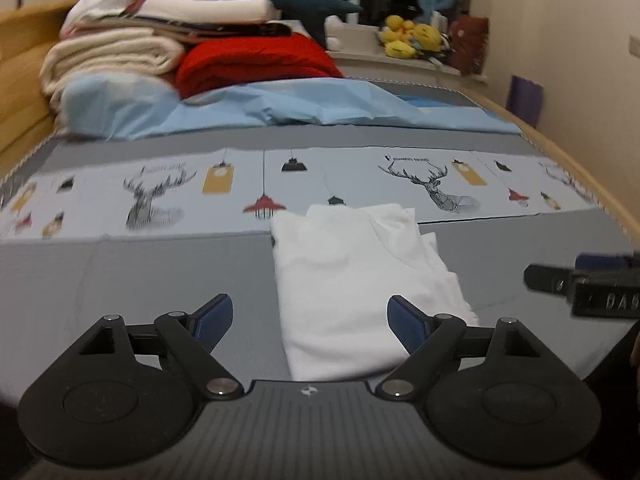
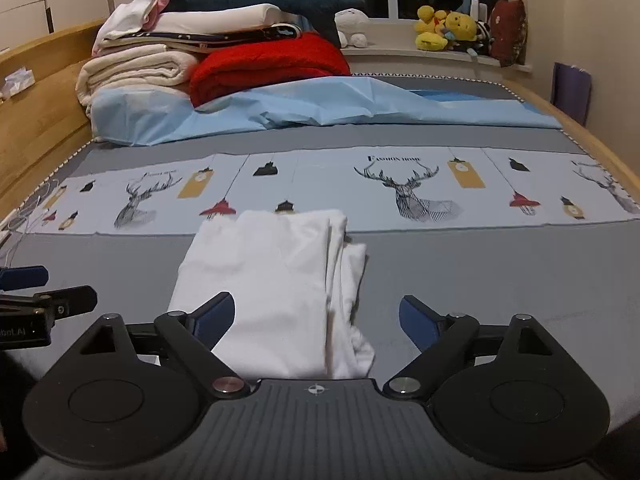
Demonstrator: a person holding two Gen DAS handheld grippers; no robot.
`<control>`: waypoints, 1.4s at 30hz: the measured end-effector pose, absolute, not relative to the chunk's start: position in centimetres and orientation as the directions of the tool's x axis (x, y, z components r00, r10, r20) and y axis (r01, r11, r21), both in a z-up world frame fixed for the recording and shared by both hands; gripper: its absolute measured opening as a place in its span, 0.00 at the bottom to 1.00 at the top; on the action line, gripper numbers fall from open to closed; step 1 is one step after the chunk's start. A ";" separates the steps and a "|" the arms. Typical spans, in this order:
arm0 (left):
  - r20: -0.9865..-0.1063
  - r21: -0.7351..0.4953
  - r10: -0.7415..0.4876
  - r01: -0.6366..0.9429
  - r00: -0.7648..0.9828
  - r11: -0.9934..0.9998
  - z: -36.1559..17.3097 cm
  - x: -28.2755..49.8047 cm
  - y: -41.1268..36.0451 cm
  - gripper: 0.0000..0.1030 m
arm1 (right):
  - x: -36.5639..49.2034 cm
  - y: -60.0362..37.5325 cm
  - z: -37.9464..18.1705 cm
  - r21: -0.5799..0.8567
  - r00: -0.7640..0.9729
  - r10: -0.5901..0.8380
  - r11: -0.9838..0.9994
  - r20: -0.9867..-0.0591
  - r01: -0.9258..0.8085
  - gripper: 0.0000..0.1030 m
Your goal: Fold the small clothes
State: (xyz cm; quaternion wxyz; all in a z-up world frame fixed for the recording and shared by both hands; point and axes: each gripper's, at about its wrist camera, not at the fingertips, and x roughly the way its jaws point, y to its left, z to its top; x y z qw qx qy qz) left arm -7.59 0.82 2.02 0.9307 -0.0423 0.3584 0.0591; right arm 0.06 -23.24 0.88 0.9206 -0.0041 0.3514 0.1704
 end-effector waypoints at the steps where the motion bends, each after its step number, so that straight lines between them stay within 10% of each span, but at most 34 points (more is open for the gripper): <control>1: -0.673 -0.052 0.079 -0.154 0.735 0.987 1.8 -8.2 0.5 0.86 | -0.5 -23.3 0.9 0.115 0.695 0.310 0.943 -0.649 -0.313 0.88; 42: -0.791 -0.079 0.034 -0.158 0.611 0.984 -2.6 -6.6 1.0 0.86 | -0.8 -21.7 -1.2 0.078 0.651 0.281 0.943 -0.705 -0.322 0.88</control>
